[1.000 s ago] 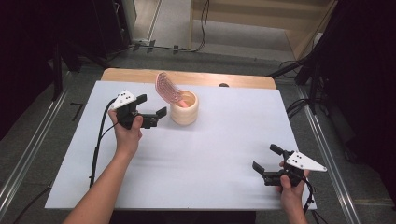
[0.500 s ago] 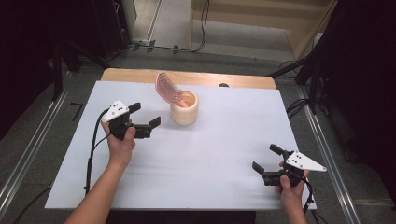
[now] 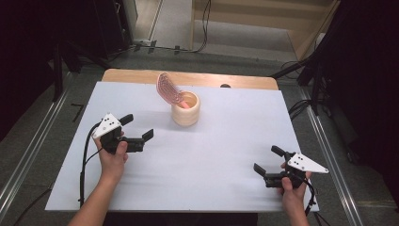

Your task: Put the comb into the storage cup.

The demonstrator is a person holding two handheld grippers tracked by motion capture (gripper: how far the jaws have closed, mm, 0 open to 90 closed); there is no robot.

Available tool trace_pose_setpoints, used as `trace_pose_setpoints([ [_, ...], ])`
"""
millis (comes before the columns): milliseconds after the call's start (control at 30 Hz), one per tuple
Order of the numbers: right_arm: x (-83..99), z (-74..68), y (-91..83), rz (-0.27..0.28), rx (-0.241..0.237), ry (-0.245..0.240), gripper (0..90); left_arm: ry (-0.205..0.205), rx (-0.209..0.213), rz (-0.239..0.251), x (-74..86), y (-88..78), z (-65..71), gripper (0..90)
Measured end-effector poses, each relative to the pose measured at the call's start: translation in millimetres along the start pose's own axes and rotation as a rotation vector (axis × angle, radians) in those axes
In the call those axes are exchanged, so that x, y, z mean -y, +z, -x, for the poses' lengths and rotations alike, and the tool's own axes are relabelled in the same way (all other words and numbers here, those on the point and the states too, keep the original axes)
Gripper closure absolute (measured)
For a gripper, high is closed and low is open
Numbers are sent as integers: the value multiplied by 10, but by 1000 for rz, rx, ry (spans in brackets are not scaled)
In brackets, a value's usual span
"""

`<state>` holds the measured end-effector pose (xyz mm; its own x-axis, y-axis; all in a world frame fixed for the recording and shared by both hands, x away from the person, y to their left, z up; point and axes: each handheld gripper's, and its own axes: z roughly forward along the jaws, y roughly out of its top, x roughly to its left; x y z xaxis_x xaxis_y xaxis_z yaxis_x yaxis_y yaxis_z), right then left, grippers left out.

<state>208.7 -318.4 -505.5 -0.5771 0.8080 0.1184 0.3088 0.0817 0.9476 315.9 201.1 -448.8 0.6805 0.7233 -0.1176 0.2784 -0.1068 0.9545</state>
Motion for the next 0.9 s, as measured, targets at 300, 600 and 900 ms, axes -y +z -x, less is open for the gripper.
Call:
trace_pose_setpoints([
  [300,0,2,-2,-1,1,0,0,18,-12,17,52,-187,57,0],
  [600,-2,-4,-7,0,2,-1,0,13,-33,14,174,-371,36,0],
  [900,-2,-7,0,0,4,-5,0,14,-69,8,309,-576,3,0],
])
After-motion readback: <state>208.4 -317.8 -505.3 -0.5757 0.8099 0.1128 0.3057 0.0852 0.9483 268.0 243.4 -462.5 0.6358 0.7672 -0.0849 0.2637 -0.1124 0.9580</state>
